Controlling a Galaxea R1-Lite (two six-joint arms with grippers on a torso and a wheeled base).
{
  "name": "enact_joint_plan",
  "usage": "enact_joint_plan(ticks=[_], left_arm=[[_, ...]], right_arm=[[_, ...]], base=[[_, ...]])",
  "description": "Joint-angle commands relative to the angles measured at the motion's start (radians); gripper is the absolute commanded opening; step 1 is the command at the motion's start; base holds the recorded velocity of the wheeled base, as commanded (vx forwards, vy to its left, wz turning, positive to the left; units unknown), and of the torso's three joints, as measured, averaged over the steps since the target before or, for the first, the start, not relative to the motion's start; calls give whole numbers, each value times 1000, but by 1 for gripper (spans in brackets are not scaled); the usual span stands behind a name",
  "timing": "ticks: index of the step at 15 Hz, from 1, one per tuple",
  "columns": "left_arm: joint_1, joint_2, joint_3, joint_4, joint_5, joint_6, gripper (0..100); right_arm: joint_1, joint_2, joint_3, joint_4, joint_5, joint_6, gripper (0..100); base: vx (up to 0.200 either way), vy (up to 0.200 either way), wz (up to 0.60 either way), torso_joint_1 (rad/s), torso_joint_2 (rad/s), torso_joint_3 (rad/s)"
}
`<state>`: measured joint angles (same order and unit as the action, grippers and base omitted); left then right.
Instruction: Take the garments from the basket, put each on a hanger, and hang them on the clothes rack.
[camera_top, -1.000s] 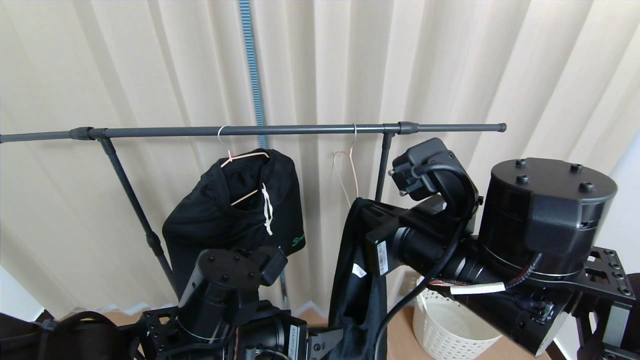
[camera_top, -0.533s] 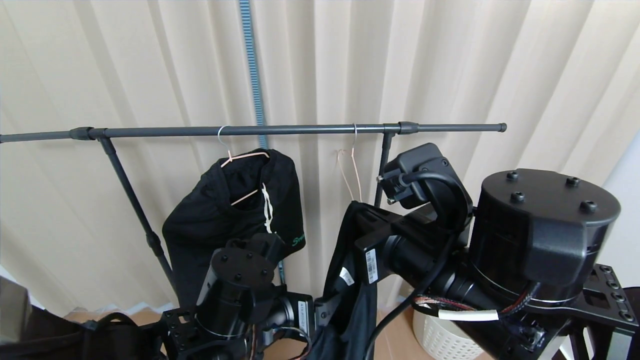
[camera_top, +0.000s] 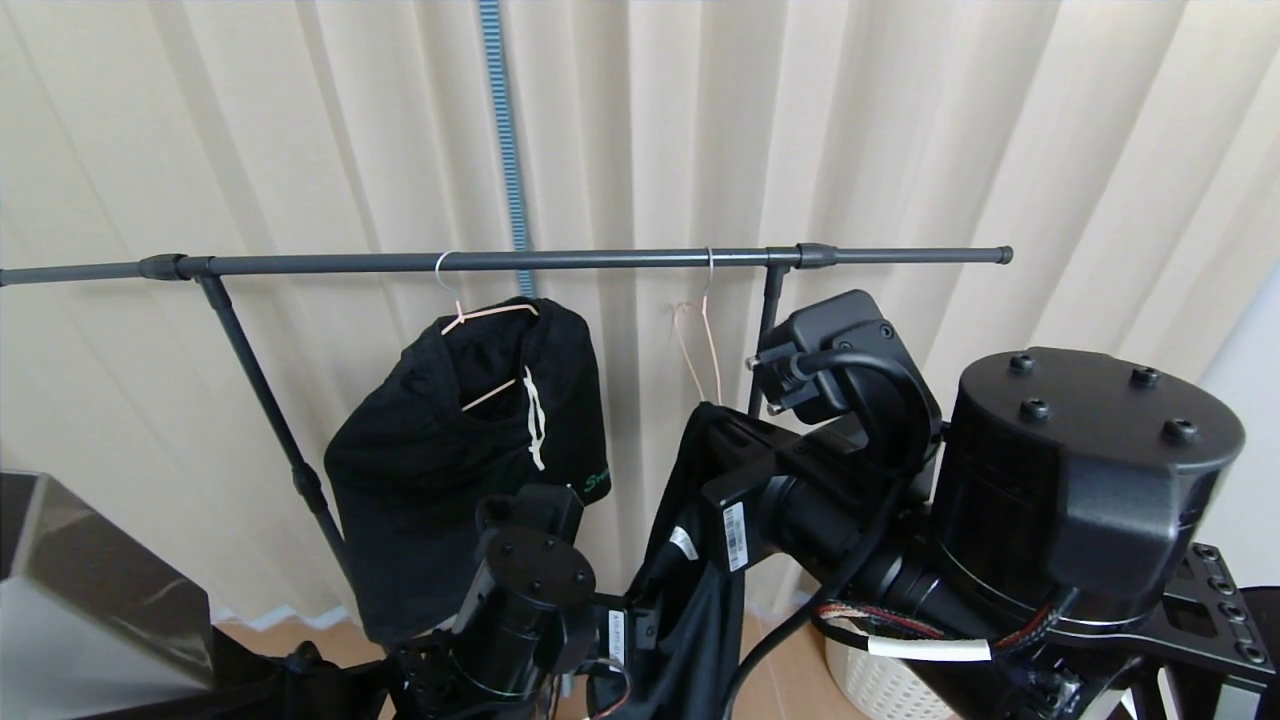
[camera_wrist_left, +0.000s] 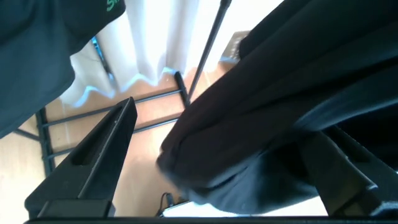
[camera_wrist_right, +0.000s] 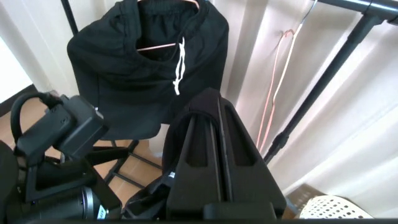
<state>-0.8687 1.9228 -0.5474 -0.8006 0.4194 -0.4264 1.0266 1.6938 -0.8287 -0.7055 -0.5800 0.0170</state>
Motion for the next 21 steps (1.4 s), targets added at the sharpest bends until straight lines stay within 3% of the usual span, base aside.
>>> enact_joint_plan(ticks=[1,11,12,17,21], left_arm=[[7,22,0,0,1,0,100],[16,21,11,0,4,1,100],[16,12,12,0,6,0,0],[16,-39,12,0,4,8,0],[63,-182,-26,28,-5,144,0]], right_arm=[[-2,-16,2,0,0,-2,0],[-128,-40,3,1,-6,-37,0],[-143,-39,5,1,-6,-38,0],[-204,-37,36,1,-1,-104,0],[-249,-31,94,1,0,-209,0]], base=[[0,0,0,0,0,0],[0,0,0,0,0,0],[0,0,0,0,0,0],[0,0,0,0,0,0],[0,0,0,0,0,0]])
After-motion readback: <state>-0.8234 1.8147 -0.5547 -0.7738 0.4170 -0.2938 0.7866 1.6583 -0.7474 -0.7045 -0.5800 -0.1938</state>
